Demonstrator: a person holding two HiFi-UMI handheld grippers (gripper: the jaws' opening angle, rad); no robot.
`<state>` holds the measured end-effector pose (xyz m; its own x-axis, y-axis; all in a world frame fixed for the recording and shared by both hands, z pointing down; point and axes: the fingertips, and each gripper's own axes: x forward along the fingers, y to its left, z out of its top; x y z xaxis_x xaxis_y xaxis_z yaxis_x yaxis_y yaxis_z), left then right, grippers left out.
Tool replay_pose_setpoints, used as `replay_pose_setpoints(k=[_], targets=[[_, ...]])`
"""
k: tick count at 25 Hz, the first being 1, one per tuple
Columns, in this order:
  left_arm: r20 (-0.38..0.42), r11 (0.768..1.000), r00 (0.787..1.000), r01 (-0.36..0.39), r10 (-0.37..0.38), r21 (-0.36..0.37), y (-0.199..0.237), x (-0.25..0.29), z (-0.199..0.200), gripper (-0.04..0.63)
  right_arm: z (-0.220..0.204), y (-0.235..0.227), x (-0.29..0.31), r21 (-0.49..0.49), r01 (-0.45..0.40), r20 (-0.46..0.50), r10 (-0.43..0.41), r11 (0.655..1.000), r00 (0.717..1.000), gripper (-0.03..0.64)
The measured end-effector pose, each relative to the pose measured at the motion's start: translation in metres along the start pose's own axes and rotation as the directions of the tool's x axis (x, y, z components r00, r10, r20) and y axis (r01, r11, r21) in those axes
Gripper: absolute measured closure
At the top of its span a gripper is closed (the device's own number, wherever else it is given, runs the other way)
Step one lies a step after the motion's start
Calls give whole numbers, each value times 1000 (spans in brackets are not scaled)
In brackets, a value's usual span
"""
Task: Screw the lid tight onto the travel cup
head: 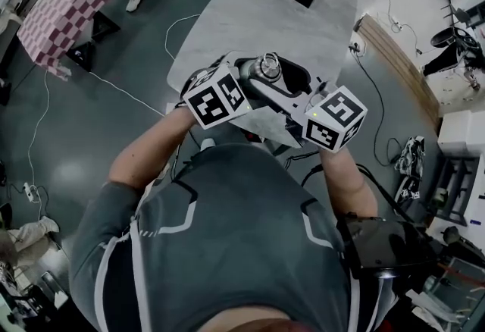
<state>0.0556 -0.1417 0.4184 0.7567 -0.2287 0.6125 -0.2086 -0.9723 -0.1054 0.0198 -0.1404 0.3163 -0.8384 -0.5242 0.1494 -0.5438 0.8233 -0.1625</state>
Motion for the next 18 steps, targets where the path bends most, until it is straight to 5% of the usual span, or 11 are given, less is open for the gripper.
replay_pose_setpoints(k=[4, 8, 14, 18], targets=[[103, 973, 968, 221, -227, 66, -31, -19, 27, 196, 23, 23, -16, -110, -211, 5, 213, 971, 977, 293], [158, 915, 902, 386, -401, 115, -49, -46, 37, 195, 39, 48, -26, -198, -434, -8, 441, 879, 897, 291], [150, 809, 798, 553, -583, 201, -85, -66, 54, 195, 59, 72, -44, -253, -624, -4, 645, 739, 764, 291], [154, 796, 785, 569, -601, 208, -88, -67, 55, 195, 49, 81, -42, -208, -680, -74, 682, 703, 728, 293]])
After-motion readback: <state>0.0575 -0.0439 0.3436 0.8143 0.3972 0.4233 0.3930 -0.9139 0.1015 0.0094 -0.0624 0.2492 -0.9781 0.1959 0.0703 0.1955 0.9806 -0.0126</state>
